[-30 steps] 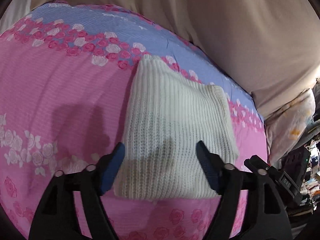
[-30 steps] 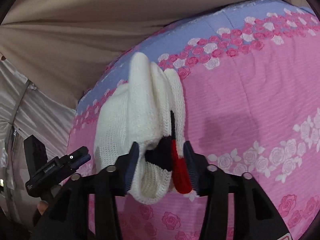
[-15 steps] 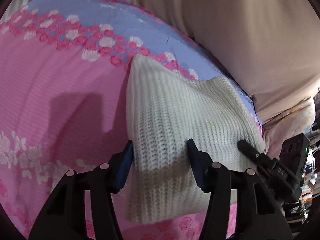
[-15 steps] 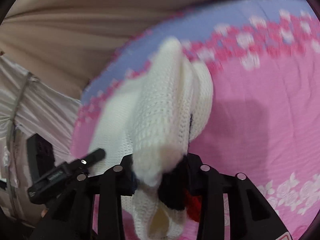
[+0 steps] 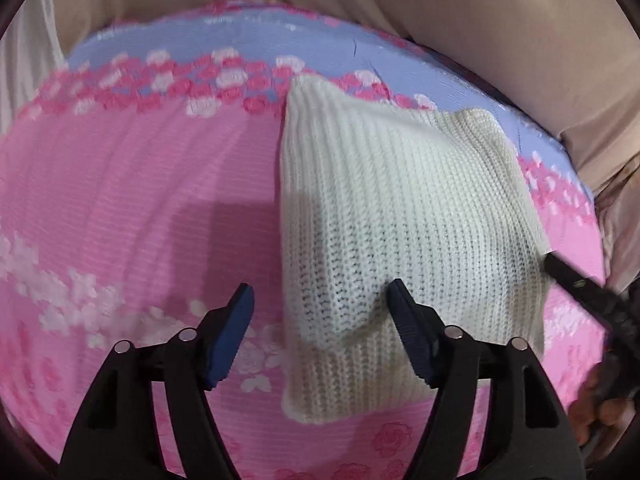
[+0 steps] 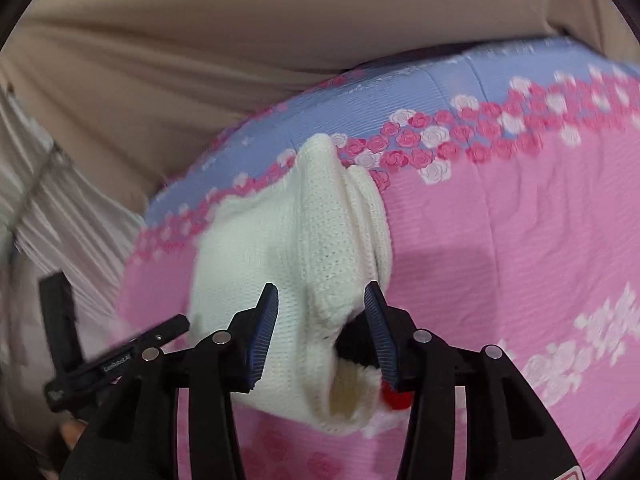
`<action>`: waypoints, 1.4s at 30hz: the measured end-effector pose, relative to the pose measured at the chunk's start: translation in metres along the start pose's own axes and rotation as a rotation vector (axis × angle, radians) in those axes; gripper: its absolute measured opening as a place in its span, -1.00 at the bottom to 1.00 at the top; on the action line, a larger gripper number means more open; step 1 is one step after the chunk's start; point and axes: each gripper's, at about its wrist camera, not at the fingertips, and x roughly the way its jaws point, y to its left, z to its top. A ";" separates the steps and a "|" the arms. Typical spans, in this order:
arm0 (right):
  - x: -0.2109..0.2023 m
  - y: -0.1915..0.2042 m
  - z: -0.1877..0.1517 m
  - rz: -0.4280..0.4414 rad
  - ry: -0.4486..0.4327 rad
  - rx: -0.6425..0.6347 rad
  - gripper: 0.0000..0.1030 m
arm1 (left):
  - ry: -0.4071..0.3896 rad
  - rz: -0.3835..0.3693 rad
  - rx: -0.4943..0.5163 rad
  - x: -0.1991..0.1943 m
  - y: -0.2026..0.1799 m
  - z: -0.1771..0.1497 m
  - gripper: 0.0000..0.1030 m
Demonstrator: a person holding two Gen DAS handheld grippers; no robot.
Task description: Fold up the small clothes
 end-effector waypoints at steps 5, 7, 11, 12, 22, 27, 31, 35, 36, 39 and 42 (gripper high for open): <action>0.054 -0.034 -0.012 0.031 0.151 0.084 0.20 | 0.079 -0.178 -0.132 0.030 0.023 0.012 0.50; 0.067 -0.042 -0.018 0.091 0.168 0.138 0.02 | 0.078 -0.239 -0.116 0.024 0.021 0.021 0.11; 0.038 -0.039 -0.017 0.235 0.105 0.250 -0.29 | -0.007 -0.230 -0.007 -0.005 0.015 0.034 0.08; 0.027 -0.035 -0.019 0.258 0.080 0.253 -0.29 | -0.015 -0.196 0.008 -0.005 0.017 0.033 0.23; -0.021 -0.040 -0.041 0.064 -0.030 0.213 -0.02 | -0.070 0.096 0.069 -0.031 0.012 0.001 0.50; -0.019 0.007 -0.020 0.040 -0.038 -0.031 -0.70 | -0.009 0.206 0.098 -0.006 0.001 -0.006 0.53; 0.034 -0.021 -0.017 -0.120 0.078 -0.059 -1.00 | -0.017 0.216 0.109 -0.012 -0.001 -0.012 0.51; 0.002 -0.007 -0.018 -0.098 0.013 -0.061 -0.97 | -0.014 0.226 0.120 -0.013 -0.004 -0.018 0.50; 0.004 -0.004 -0.021 -0.109 0.027 -0.075 -0.97 | -0.010 0.222 0.117 -0.013 -0.005 -0.017 0.50; 0.032 -0.010 -0.033 -0.201 0.092 -0.095 -0.98 | -0.019 0.223 0.130 -0.022 -0.012 -0.018 0.50; 0.007 -0.003 -0.028 -0.149 0.056 -0.050 -0.98 | -0.044 0.235 0.156 -0.032 -0.018 -0.020 0.50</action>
